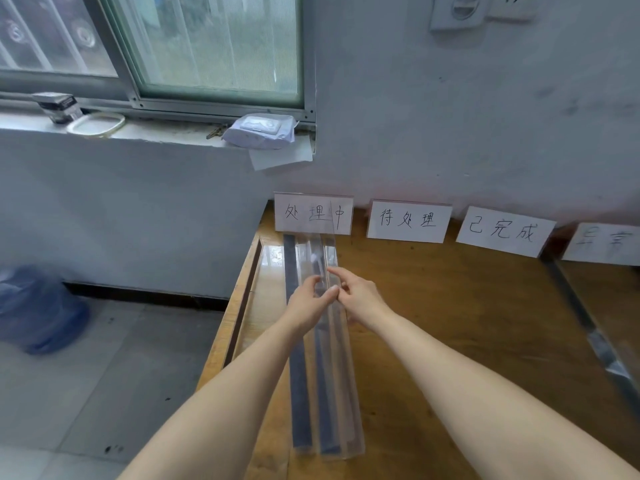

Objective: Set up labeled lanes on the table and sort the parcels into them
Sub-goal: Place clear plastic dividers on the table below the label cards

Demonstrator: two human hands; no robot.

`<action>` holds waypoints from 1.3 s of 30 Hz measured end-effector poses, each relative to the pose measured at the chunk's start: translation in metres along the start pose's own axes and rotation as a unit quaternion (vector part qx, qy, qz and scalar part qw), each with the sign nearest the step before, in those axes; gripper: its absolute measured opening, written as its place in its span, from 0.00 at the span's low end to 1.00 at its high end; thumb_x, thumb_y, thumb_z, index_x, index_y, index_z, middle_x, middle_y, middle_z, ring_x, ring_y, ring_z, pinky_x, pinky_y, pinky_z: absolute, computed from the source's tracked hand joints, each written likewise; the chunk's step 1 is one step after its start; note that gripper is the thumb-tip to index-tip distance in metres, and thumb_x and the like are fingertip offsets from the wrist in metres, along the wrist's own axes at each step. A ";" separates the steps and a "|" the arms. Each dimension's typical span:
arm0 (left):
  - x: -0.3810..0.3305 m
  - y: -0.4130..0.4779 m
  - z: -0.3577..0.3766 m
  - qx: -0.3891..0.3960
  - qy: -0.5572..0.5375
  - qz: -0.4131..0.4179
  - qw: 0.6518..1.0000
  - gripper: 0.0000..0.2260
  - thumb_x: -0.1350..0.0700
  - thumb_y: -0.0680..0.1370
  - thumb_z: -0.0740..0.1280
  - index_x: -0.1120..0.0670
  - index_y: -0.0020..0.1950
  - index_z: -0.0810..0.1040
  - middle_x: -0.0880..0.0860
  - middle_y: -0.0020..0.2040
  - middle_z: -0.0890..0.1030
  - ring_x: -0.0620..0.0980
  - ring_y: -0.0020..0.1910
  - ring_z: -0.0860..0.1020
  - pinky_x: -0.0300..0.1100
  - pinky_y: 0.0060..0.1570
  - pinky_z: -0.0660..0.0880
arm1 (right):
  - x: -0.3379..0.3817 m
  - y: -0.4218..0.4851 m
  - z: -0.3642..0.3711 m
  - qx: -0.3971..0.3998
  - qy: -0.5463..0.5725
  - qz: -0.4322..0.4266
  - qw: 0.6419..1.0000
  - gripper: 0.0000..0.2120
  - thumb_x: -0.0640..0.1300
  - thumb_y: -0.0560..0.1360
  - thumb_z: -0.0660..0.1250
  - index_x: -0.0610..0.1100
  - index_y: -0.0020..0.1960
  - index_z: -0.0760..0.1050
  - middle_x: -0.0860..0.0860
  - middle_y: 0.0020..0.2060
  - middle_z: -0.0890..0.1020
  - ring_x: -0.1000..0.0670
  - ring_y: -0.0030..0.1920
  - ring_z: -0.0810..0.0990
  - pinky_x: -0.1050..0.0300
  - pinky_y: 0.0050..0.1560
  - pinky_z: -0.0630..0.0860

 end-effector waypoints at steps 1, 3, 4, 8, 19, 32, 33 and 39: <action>0.000 0.001 0.001 0.004 -0.003 0.000 1.000 0.28 0.45 0.79 0.62 0.51 0.76 0.58 0.56 0.73 0.65 0.55 0.69 0.68 0.56 0.64 0.71 | 0.000 0.000 -0.001 -0.001 0.010 0.001 1.000 0.24 0.44 0.81 0.58 0.58 0.75 0.61 0.49 0.54 0.77 0.48 0.47 0.78 0.47 0.48 0.82; -0.001 0.003 0.002 0.014 -0.011 -0.010 1.000 0.27 0.45 0.80 0.60 0.51 0.76 0.58 0.56 0.73 0.65 0.56 0.70 0.67 0.56 0.63 0.72 | -0.001 -0.001 -0.002 -0.003 0.034 0.009 0.999 0.28 0.44 0.81 0.61 0.58 0.77 0.56 0.48 0.55 0.77 0.49 0.47 0.79 0.51 0.45 0.82; 0.000 0.003 0.003 0.019 -0.020 -0.021 0.999 0.26 0.45 0.81 0.59 0.51 0.76 0.58 0.56 0.73 0.66 0.56 0.70 0.67 0.56 0.62 0.73 | -0.001 -0.001 -0.003 -0.002 0.045 0.015 0.999 0.31 0.43 0.80 0.63 0.58 0.77 0.54 0.48 0.55 0.77 0.49 0.49 0.79 0.53 0.43 0.82; 0.001 0.009 0.004 0.010 -0.032 -0.061 0.998 0.25 0.46 0.81 0.60 0.52 0.75 0.60 0.56 0.72 0.67 0.58 0.68 0.69 0.59 0.58 0.75 | 0.000 -0.001 -0.003 0.003 0.065 0.032 0.997 0.35 0.43 0.78 0.66 0.52 0.79 0.52 0.48 0.57 0.77 0.50 0.51 0.77 0.56 0.44 0.81; 0.015 0.010 0.006 0.076 -0.028 -0.161 0.984 0.33 0.42 0.78 0.63 0.52 0.78 0.53 0.58 0.77 0.57 0.64 0.72 0.62 0.64 0.59 0.72 | -0.009 -0.004 -0.001 0.110 0.157 0.085 0.978 0.28 0.35 0.79 0.59 0.44 0.77 0.58 0.46 0.61 0.73 0.50 0.50 0.78 0.50 0.53 0.81; 0.006 -0.001 0.004 0.077 -0.017 -0.113 0.990 0.39 0.46 0.79 0.63 0.51 0.78 0.38 0.57 0.78 0.52 0.63 0.73 0.62 0.57 0.53 0.76 | -0.009 -0.004 0.003 0.118 0.134 0.062 0.982 0.26 0.36 0.79 0.58 0.44 0.76 0.61 0.43 0.63 0.75 0.46 0.55 0.80 0.49 0.53 0.81; 0.005 -0.001 0.004 0.077 -0.005 -0.107 0.991 0.38 0.47 0.80 0.61 0.50 0.78 0.36 0.57 0.78 0.52 0.63 0.72 0.63 0.57 0.53 0.76 | -0.007 -0.004 0.004 0.121 0.127 0.058 0.983 0.26 0.36 0.79 0.58 0.44 0.76 0.61 0.44 0.62 0.75 0.47 0.54 0.81 0.50 0.52 0.82; -0.006 -0.001 -0.002 0.075 0.044 -0.071 0.994 0.32 0.55 0.81 0.56 0.47 0.78 0.39 0.61 0.75 0.59 0.62 0.67 0.68 0.55 0.45 0.80 | -0.001 -0.002 0.006 0.116 0.105 0.055 0.986 0.27 0.35 0.77 0.59 0.44 0.76 0.61 0.43 0.64 0.74 0.46 0.55 0.79 0.47 0.52 0.82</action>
Point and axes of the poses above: each hand's wrist, its own y-axis towards the middle knuckle, its own z-axis out of the palm, x = y × z, the point moved 4 cm from there along y, towards the middle knuckle
